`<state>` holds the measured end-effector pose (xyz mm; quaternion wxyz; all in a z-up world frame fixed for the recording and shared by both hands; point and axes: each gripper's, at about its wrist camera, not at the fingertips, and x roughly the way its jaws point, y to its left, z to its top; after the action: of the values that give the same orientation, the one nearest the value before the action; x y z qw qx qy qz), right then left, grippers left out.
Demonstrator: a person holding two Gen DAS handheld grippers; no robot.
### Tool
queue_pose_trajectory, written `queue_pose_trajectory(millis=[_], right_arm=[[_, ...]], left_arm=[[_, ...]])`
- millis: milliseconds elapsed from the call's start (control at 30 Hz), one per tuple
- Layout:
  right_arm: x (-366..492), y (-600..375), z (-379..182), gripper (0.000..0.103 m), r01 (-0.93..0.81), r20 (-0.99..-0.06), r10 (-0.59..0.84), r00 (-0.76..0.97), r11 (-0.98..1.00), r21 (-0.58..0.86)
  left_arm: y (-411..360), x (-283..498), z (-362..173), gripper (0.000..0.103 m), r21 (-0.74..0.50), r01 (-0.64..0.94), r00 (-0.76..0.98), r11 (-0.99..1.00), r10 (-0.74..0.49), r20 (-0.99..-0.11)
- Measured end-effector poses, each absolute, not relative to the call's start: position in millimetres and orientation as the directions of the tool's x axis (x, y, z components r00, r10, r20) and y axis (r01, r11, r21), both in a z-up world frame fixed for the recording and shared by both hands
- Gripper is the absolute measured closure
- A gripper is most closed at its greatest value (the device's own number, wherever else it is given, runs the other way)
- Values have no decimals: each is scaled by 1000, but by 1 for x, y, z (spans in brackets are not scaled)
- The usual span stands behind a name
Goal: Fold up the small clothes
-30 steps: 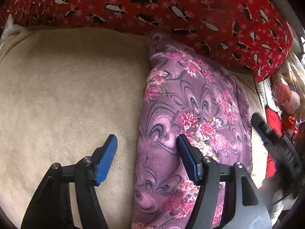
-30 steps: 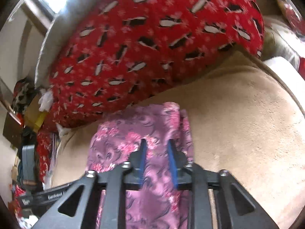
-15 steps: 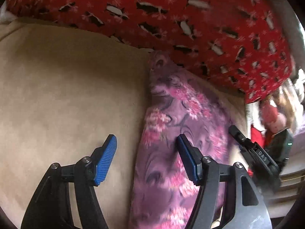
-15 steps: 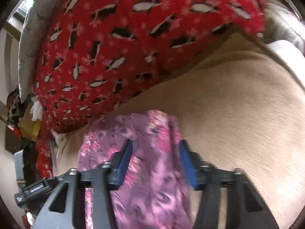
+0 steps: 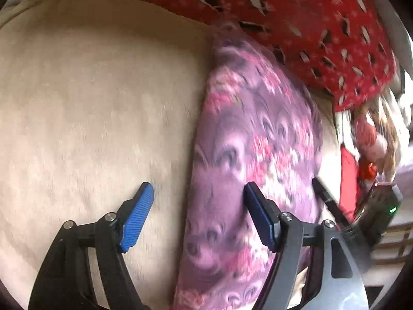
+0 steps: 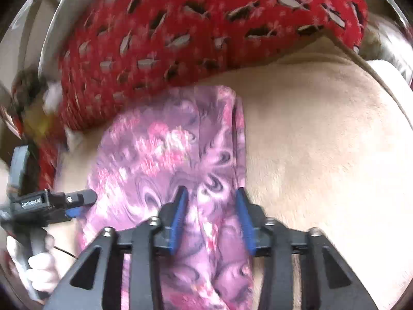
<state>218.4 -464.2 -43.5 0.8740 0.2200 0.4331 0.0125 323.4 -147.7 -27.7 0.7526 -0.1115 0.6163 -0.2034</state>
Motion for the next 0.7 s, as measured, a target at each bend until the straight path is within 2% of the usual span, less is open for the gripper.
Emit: queue_pose_trajectory(millis=[67,100,133,167,300,333,400,433,467,500,533,567,600,633,700], right_arm=[[203,-472,-30,56,189,-727,214,653,883,430],[197,-480,-26,51,193,-705,229,672,864,465],[188,-489,-24,39,199,-675,250,694,835,513],[184,-496,-26,33,203,-666,267,696,817,539],[182,-504,-57,31,184,-629,419,655,719,670],[188,-498,-64,29,175,-621,450,642,702,691],[194,-487,-67,19,126,-598,468,651,710,692],[195,-482,-65,19,98,-586,473,658,718,689],[199,-474,-62,20,77,-583,484,653,723,687],[203,-468,-61,28,78,-596,477,646,735,673],[207,-461,-59,42,81,-620,458,637,760,645],[211,-452,-55,48,81,-659,412,629,808,583],[210,-449,-50,69,69,-661,400,634,823,565],[207,-449,-47,74,55,-648,408,643,820,570],[200,-447,-36,75,49,-622,412,666,808,587]], left_arm=[[-139,317,-21,31,-462,168,161,871,-487,-859],[-134,314,-20,31,-495,161,156,854,-517,-841],[-130,314,-22,31,-529,149,139,836,-547,-825],[-129,315,-26,31,-551,142,118,822,-567,-816],[-143,313,-50,29,-637,120,13,761,-643,-766],[-146,313,-50,21,-642,127,13,756,-649,-761],[-155,313,-46,19,-649,137,25,749,-657,-753],[-156,313,-45,20,-641,137,31,755,-650,-759],[-157,313,-44,27,-634,138,38,761,-644,-764],[-158,313,-41,37,-621,140,53,771,-632,-773],[-159,312,-38,64,-587,154,71,795,-601,-796],[-158,311,-35,75,-569,168,81,805,-587,-806],[-155,310,-32,77,-573,167,96,803,-591,-801],[-152,308,-28,78,-575,165,111,801,-594,-796],[-152,301,-17,79,-556,185,147,810,-582,-800]])
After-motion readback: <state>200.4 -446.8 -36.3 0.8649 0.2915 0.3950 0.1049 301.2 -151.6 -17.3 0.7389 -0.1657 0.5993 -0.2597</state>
